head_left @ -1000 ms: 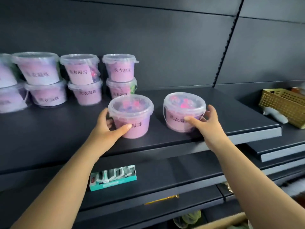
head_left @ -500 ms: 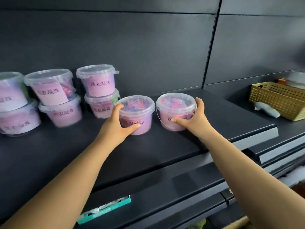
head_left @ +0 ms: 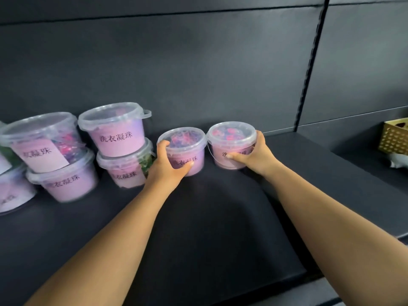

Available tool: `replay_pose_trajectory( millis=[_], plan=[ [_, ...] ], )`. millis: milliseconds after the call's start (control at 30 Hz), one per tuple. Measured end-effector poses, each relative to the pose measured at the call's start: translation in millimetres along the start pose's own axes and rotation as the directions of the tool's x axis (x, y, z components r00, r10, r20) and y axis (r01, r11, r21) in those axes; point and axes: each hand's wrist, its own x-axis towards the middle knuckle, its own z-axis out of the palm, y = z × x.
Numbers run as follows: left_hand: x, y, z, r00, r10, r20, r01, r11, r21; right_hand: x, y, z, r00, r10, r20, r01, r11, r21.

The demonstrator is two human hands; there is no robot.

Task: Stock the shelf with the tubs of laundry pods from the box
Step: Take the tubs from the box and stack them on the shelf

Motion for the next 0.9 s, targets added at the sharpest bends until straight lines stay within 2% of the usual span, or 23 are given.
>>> replay_pose_trajectory(
  millis=[267,467,567,633,700,800,900],
  plan=[
    [8,-7,9,0.995,0.057,-0.079,-0.054,0.997,0.047,25,13,11,1.000,-0.026,-0.007,0.026,0.999,0.019],
    [-3,0,10,0.997,0.033,-0.071,-0.029,0.997,0.068,16,9,10,0.999,0.036,-0.019,-0.037,0.998,-0.050],
    [-17,0,6,0.999,0.004,-0.033,-0.004,1.000,-0.007,-11,-3,2,0.995,0.096,-0.036,-0.102,0.974,-0.204],
    [-26,-1,1,0.997,-0.072,0.037,0.075,0.992,-0.102,-36,-10,-7,0.990,0.138,-0.038,-0.143,0.916,-0.374],
    [-40,0,-8,0.990,-0.084,0.112,0.093,0.993,-0.077,-69,-18,-18,0.993,0.108,-0.040,-0.114,0.873,-0.473],
    [-75,13,-27,0.981,0.098,0.167,-0.109,0.992,0.059,-132,-35,-37,0.991,0.054,-0.119,-0.109,0.848,-0.519],
    [-128,34,-41,0.888,0.365,0.279,-0.395,0.917,0.058,-208,-46,-48,0.977,0.022,-0.213,-0.148,0.788,-0.597]
  ],
)
